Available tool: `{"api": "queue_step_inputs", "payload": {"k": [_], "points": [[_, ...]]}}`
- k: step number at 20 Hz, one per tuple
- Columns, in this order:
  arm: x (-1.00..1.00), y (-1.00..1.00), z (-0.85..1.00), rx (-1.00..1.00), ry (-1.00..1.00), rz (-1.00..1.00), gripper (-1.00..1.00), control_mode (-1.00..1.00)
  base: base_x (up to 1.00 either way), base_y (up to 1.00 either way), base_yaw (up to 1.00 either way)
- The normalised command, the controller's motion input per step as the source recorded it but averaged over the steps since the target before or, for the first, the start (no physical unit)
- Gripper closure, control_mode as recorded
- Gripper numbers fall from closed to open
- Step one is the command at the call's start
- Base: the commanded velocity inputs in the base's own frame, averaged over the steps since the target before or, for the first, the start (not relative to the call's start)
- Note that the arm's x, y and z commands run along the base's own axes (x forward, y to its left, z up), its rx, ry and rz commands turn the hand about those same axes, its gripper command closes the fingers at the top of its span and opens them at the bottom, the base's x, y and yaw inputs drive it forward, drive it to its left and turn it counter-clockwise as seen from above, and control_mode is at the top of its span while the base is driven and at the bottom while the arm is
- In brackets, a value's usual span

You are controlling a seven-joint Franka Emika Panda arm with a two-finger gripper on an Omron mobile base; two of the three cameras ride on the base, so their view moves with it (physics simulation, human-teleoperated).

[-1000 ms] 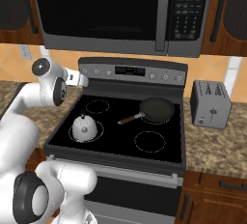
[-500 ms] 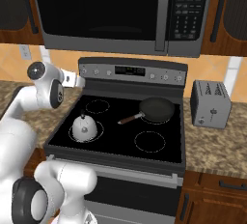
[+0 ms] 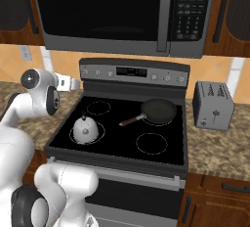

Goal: Pick the kettle from the counter and place it on a stove burner. Then turn the burner on.

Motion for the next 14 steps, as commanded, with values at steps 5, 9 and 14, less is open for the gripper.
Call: {"api": "queue_step_inputs", "payload": {"k": [5,9,14], "points": [[0.36,0.0,0.21,0.0,0.0,0.04,-1.0,-1.0,0.0,0.0,0.0],[0.34,0.0,0.07,0.0,0.0,0.0,-1.0,-1.0,0.0,0.0,0.0],[0.35,0.0,0.0,0.0,0.0,0.0,-1.0,-1.0,0.0,0.0,0.0]]}}
